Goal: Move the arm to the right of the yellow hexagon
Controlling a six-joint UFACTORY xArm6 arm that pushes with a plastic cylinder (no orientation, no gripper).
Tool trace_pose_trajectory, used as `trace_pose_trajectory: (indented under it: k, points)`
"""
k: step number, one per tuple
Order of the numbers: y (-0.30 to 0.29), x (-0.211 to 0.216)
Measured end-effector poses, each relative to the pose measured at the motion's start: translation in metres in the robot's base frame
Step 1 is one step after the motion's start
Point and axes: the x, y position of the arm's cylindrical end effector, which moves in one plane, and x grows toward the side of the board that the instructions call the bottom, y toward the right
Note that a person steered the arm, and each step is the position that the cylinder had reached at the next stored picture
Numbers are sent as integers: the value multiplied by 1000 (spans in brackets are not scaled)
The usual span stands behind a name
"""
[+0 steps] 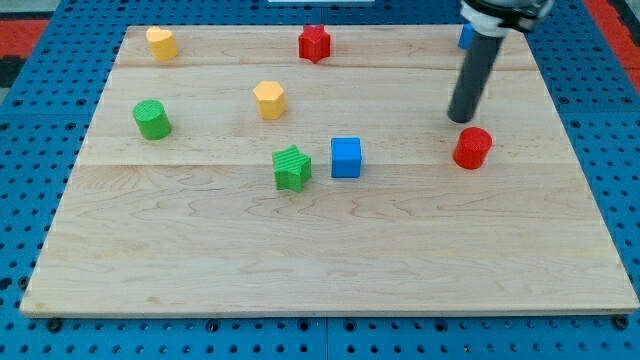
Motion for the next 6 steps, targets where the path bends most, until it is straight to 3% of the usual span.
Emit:
trace_pose_trajectory:
  k: [4, 6]
  points:
    - [-20, -5]
    - [-64, 3]
